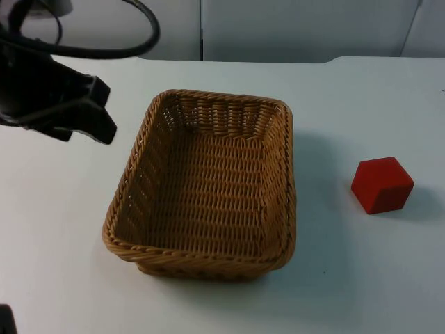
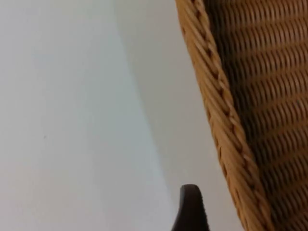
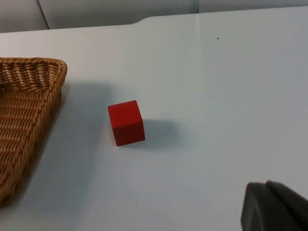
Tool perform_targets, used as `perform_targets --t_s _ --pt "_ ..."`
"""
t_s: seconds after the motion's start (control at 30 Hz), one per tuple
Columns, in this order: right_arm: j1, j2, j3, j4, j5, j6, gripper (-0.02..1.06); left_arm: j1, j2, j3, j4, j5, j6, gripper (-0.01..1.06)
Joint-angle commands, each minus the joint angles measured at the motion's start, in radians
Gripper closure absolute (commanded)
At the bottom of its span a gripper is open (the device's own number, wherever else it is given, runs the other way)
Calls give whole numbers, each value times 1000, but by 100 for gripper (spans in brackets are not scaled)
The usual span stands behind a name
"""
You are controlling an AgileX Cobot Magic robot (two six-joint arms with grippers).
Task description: Pick up the basket with the left hand and place the cube into the basket with the right hand.
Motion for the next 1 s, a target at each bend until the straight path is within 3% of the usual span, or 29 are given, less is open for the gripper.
perform_targets --t_s 0.0,0.2,0.97 --pt "0 -3 5 2 -9 -1 105 -22 38 -33 5 -4 7 45" --pt "0 -3 5 2 -9 -1 105 -57 146 -123 17 -21 -14 45" --pt "0 -3 5 2 -9 -1 105 -57 294 -157 9 -60 -29 47"
